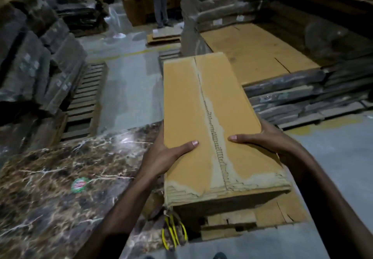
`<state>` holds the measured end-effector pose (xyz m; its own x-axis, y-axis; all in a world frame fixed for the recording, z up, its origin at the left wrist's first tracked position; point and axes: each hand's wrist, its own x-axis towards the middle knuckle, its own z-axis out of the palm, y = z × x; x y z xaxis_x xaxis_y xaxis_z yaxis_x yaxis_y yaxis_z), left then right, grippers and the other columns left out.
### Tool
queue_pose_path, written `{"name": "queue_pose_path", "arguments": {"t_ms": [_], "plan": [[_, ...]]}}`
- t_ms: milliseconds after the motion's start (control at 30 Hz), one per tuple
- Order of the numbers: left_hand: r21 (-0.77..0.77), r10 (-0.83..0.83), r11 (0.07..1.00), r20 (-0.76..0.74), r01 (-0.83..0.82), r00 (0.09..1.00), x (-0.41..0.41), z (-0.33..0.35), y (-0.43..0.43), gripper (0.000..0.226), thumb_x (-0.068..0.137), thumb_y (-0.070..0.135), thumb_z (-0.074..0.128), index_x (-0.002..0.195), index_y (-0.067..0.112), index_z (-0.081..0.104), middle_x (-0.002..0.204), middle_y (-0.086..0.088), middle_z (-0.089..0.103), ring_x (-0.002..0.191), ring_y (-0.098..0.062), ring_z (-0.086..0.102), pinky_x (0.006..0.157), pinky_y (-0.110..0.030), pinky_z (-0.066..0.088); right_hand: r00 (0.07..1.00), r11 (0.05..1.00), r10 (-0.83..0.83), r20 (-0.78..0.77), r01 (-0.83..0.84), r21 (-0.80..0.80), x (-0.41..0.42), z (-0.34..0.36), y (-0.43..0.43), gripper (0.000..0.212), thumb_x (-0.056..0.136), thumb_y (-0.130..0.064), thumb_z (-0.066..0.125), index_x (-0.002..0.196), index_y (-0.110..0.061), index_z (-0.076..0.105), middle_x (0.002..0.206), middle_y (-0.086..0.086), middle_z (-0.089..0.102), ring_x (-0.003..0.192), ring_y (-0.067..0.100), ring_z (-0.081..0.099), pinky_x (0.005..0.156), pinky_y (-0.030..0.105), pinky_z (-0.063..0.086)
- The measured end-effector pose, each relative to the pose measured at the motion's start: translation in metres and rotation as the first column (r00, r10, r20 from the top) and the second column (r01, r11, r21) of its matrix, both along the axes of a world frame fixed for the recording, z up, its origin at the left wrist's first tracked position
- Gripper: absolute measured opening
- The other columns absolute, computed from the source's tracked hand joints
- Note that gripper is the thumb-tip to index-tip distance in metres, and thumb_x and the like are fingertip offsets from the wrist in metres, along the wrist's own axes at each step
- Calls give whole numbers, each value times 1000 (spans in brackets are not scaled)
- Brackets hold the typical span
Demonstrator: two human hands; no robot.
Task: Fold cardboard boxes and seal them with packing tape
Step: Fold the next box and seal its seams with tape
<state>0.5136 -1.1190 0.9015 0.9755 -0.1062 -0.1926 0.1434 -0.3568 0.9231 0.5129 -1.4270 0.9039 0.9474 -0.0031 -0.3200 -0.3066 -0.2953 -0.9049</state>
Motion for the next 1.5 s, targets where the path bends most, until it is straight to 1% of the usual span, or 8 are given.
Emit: {"name": "queue_pose_path", "arguments": {"t_ms": [133,267,533,733,1000,1200,1367,1500], "plan": [[59,-58,996,-45,61,997,19,-36,-61,120,50,84,86,150,65,22,133,21,65,115,-12,68,99,-46,57,997,997,-70,-31,71,25,-2,-37,-61,109,55,-52,101,146,-52,41,123,-12,71,107,15,72,91,44,59],[32,-153,987,-120,158,981,18,-92,-119,132,52,85,83,150,71,-3,150,21,53,130,-13,60,108,-47,52,991,991,-123,-51,126,54,-17,-77,-110,101,70,-27,94,151,-46,37,129,-15,66,106,1,69,76,21,58],[20,-314,942,-298,335,901,13,-207,-196,129,62,85,77,144,73,-22,160,18,42,140,-20,51,113,-46,46,962,978,-204,-183,209,8,-41,-179,-189,100,75,-17,89,152,-48,35,126,-17,67,106,1,69,72,19,59],[-3,-366,921,-352,390,861,16,-266,-252,127,69,80,76,139,73,-30,167,18,29,143,-26,49,111,-50,47,926,965,-249,-282,261,3,-43,-243,-248,107,54,-44,98,145,-52,42,125,-15,69,112,12,69,90,41,56],[-100,-386,920,-401,379,831,28,-322,-306,127,80,64,81,142,69,-30,173,19,2,157,-21,24,122,-49,32,906,946,-281,-316,317,68,-22,-312,-300,89,72,-13,89,145,-43,48,126,2,71,116,28,69,100,54,53],[-83,-350,934,-423,349,836,30,-349,-330,127,77,66,80,140,72,-31,174,16,-1,157,-26,22,121,-57,33,918,962,-227,-325,263,72,-7,-336,-324,85,78,-4,80,145,-45,47,126,4,71,115,29,69,93,47,56],[-52,-320,942,-435,331,842,19,-368,-337,126,88,52,78,147,60,-33,173,15,-8,158,-22,18,120,-45,31,914,977,-208,-348,211,-29,6,-351,-329,92,79,-6,83,152,-41,38,127,1,66,112,22,66,83,33,56],[-39,-314,944,-421,329,851,15,-376,-336,124,92,48,75,147,57,-35,172,15,-14,159,-19,14,122,-43,28,904,976,-213,-370,216,-34,11,-372,-333,105,66,-20,95,150,-47,40,131,3,66,118,26,65,96,50,57]]}}
